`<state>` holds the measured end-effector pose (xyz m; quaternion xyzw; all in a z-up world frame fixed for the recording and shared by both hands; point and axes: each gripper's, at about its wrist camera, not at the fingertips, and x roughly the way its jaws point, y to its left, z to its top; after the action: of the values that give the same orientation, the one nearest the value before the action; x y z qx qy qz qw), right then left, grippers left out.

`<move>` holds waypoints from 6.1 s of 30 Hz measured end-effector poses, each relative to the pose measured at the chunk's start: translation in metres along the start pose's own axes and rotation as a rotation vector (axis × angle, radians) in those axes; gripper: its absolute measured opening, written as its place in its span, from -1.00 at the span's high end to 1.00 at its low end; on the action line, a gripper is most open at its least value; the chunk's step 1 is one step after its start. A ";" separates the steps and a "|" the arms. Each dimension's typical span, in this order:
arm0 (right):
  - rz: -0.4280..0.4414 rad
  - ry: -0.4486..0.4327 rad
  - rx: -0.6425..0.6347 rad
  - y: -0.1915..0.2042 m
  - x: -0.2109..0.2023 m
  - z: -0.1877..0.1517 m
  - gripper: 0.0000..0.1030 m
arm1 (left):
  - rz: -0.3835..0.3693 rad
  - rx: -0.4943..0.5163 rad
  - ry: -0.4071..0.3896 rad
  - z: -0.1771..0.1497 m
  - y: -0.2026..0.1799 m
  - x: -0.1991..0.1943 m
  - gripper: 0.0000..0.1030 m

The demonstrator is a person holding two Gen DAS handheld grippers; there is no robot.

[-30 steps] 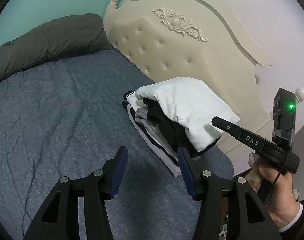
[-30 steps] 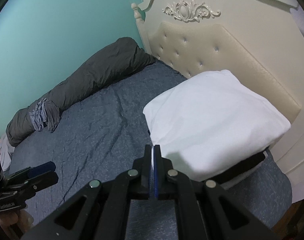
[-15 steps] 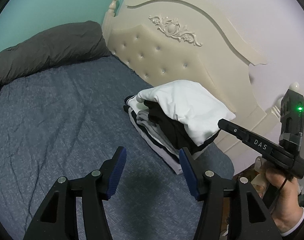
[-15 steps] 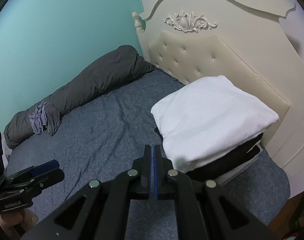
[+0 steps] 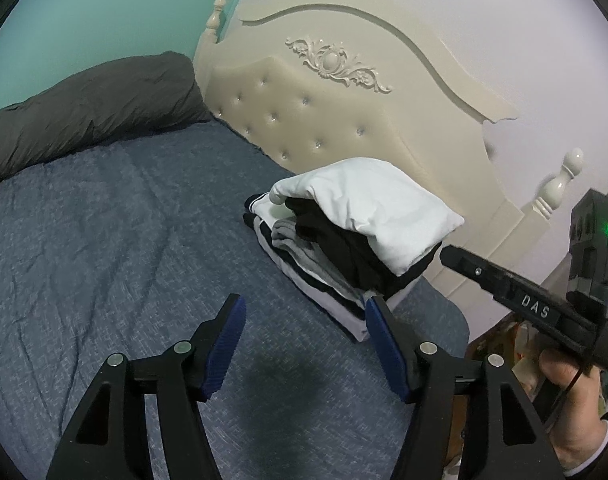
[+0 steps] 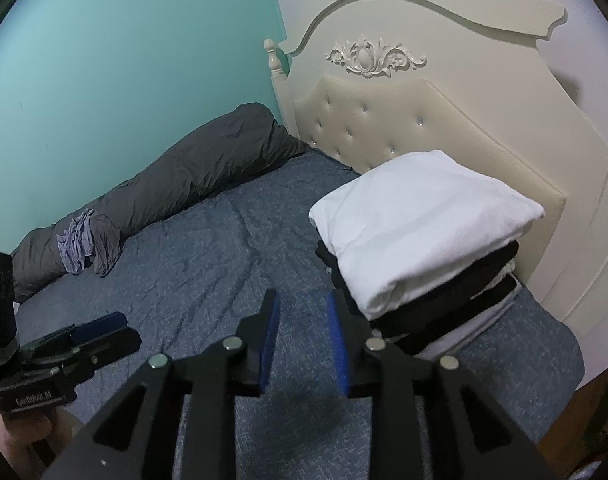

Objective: Fold clothes

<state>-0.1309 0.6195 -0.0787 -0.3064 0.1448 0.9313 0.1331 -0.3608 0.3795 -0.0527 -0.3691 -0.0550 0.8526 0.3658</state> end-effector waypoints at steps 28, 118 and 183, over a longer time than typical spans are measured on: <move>-0.032 -0.134 -0.008 0.020 -0.093 -0.072 -0.18 | 0.009 0.045 -0.107 -0.067 -0.026 -0.079 -0.60; -0.084 -0.166 0.050 0.019 -0.257 -0.170 -0.96 | 0.076 0.148 -0.114 -0.142 -0.107 -0.191 -0.99; -0.093 -0.139 0.041 0.018 -0.246 -0.206 -0.97 | 0.147 0.184 -0.103 -0.186 -0.105 -0.193 -0.99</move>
<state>0.1635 0.4908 -0.0845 -0.2446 0.1399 0.9400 0.1922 -0.0867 0.2949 -0.0352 -0.2929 0.0321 0.8962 0.3316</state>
